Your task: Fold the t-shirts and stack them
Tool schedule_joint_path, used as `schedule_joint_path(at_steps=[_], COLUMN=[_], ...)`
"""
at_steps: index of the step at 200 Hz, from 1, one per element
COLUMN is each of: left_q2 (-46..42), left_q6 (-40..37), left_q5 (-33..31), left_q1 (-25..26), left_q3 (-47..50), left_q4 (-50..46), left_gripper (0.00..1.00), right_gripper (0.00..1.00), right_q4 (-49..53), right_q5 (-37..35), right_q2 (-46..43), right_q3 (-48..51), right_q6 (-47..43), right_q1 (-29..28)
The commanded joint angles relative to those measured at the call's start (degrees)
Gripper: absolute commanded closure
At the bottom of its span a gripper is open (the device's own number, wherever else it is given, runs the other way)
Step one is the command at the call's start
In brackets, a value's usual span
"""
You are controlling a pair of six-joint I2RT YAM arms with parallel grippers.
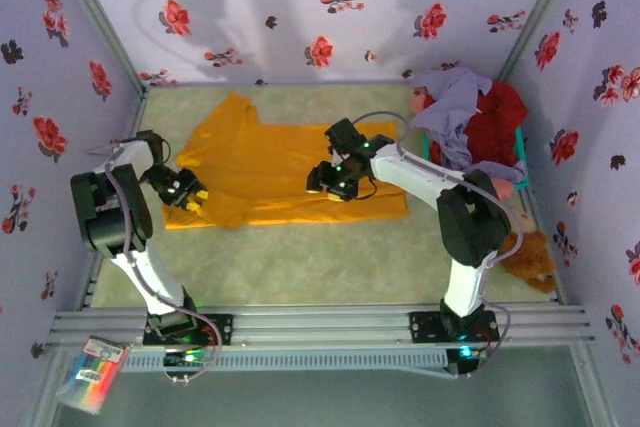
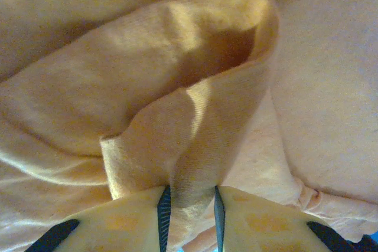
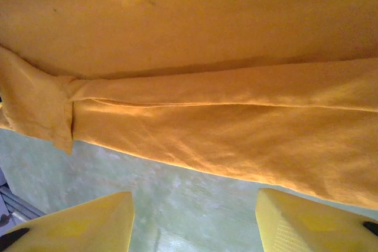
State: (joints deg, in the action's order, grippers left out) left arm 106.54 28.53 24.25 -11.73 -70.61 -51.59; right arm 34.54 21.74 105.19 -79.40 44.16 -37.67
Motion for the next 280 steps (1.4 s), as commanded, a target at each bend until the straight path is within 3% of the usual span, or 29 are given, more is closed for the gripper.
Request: schedule_joint_path(at_steps=[1,15,29,63,124,160,203,237,280], left_q2=[-0.45,-1.40,-2.54,-6.67,-8.31,-6.95,-2.57,-2.95,-3.04], left_q6=[0.64,0.82,0.76,-0.38,-0.99,-0.85,-2.69,-1.78,0.47], left_q5=[-0.35,-1.59,-3.11,-4.62,-4.14,-3.97,-3.29,-3.87,-3.81], left_q1=[0.59,0.70,0.91,0.92,0.96,1.09,2.61,3.22,3.46], left_q3=[-0.18,0.66,1.57,3.99,8.46,7.77,5.16,3.81,-1.84], left_q4=[1.15,1.62,1.76,1.34,1.57,1.94,0.38,0.73,0.69], left_gripper=[0.74,0.73,0.58,0.49,0.49,0.63,0.72,1.00,1.00], right_gripper=[0.42,0.42,0.42,0.42,0.42,0.42,0.41,0.42,0.42], right_q4=[0.72,0.68,0.45,0.15,0.17,0.26,-0.61,-0.29,0.17], right_q5=[-1.01,-1.00,-0.26,0.04,0.58,0.50,0.23,0.08,0.15], right_q2=[-2.12,-1.67,-1.11,-0.70,-0.31,-0.92,-0.95,-0.77,-1.04], right_q3=[0.47,0.48,0.27,-0.66,-0.37,0.60,1.46,0.82,1.75], right_q6=[0.14,0.26,0.55,0.75,0.65,0.75,0.66,0.49,0.05], right_q1=[0.58,0.59,0.62,0.64,0.57,0.62,0.58,0.69,0.84])
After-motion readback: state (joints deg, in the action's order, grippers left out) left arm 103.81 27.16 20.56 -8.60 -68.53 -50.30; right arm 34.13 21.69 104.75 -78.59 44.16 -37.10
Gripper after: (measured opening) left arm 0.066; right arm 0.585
